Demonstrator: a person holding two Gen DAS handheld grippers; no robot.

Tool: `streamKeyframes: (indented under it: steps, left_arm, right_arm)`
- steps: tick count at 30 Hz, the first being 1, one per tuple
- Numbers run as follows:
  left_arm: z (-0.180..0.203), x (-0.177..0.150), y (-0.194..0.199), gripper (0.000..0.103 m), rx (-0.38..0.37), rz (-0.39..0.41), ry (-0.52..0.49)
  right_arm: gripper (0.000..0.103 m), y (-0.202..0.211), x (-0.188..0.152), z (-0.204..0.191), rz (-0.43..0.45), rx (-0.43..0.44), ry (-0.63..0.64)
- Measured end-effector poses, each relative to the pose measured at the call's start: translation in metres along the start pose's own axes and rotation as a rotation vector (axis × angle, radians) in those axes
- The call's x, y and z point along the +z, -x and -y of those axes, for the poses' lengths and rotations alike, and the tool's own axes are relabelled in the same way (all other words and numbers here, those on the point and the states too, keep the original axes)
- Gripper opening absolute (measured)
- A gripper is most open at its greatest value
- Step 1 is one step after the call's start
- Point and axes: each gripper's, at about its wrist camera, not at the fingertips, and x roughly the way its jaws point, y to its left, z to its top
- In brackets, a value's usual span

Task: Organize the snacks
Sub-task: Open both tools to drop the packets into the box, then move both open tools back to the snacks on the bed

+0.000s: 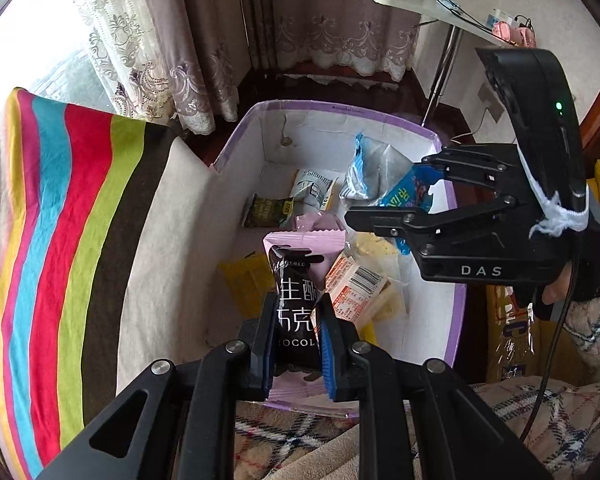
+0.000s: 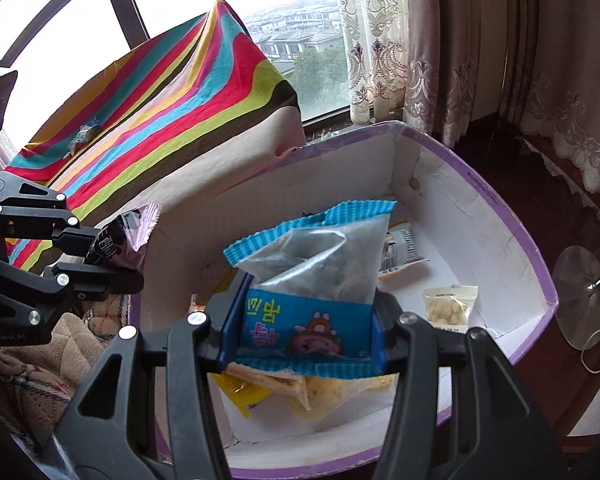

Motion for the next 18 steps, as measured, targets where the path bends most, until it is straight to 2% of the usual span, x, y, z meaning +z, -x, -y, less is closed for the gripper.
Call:
streamKeyframes:
  steps: [4,7,8,10,11,12,14,18]
  left_arm:
    - [0.007,0.007,-0.003,0.019,0.003,0.01,-0.019]
    - [0.008,0.012,-0.004,0.02,0.002,0.054,-0.021]
    - [0.009,0.013,-0.003,0.022,0.0,0.072,-0.021]
    - [0.008,0.014,-0.002,0.034,0.016,0.092,-0.016]
    - [0.006,0.014,-0.002,0.047,0.031,0.103,-0.01]
    - [0.003,0.013,0.0,0.057,0.048,0.119,0.0]
    - [-0.007,0.007,0.002,0.061,0.075,0.142,0.03]
    - [-0.041,-0.013,0.005,0.062,0.126,0.161,0.123]
  right_arm:
    - [0.054,0.005,0.002,0.01,0.014,-0.044,-0.01]
    - [0.055,0.008,0.003,0.01,0.019,-0.076,-0.005]
    - [0.059,0.009,0.004,0.011,0.019,-0.092,-0.005]
    - [0.073,0.009,0.004,0.009,0.005,-0.134,-0.008]
    - [0.079,0.009,0.005,0.01,0.008,-0.144,-0.006]
    - [0.079,0.01,0.007,0.009,0.015,-0.145,-0.001]
    - [0.079,0.01,0.012,0.006,0.015,-0.138,0.013]
    - [0.079,0.002,0.022,-0.015,-0.004,-0.122,0.067]
